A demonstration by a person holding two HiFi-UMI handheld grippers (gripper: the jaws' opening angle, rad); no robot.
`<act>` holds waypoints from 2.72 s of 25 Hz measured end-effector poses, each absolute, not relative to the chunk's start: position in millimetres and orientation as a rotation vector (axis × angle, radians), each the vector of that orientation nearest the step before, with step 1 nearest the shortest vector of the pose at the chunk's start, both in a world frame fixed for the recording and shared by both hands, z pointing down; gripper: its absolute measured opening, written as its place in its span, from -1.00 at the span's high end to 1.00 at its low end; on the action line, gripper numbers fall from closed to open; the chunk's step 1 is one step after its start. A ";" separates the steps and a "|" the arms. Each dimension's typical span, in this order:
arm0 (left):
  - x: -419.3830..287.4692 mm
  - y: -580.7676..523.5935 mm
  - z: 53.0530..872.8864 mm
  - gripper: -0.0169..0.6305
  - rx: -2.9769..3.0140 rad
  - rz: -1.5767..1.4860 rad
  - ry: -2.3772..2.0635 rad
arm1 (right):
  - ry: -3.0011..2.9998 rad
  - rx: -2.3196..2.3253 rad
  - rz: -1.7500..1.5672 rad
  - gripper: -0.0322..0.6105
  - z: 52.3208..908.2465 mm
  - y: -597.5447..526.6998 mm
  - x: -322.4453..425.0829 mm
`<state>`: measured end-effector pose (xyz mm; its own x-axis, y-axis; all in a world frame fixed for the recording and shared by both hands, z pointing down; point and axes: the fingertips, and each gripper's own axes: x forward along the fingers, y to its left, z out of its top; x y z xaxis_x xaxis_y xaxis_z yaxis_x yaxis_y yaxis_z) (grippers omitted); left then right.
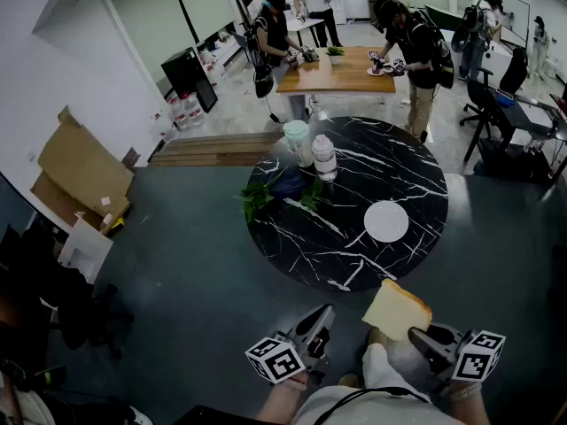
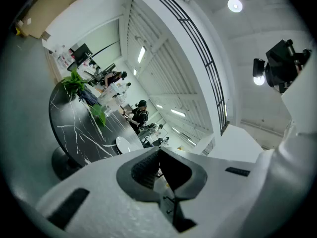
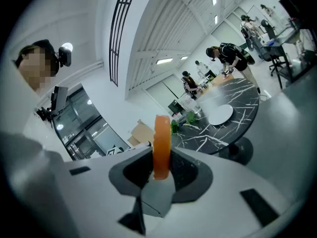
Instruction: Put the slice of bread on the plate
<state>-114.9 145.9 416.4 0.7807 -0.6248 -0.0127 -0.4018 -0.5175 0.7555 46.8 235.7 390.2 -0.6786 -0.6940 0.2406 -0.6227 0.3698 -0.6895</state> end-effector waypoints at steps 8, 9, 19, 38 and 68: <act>-100.2 84.4 406.8 0.92 2.166 -0.426 -0.814 | 2.606 -1.182 -1.185 0.62 384.3 173.1 69.3; -94.8 78.4 406.7 0.92 2.167 -0.430 -0.813 | 2.610 -1.181 -1.194 0.62 386.3 166.4 74.0; -48.7 23.7 416.6 0.92 2.124 -0.424 -0.827 | 2.613 -1.148 -1.280 0.62 404.9 106.9 114.4; -26.1 -49.2 442.0 0.92 2.068 -0.375 -0.857 | 2.616 -1.057 -1.502 0.62 451.2 25.1 123.9; -3.7 -128.5 523.1 0.92 2.053 -0.451 -0.817 | 2.087 -0.924 -1.771 0.62 563.4 -71.8 133.1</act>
<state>-3.7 -128.5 523.1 0.7203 -0.6935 -0.0163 -0.3835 -0.4177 0.8237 133.1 -71.8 563.4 -0.7669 -0.6078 0.2059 -0.3021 0.0589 -0.9515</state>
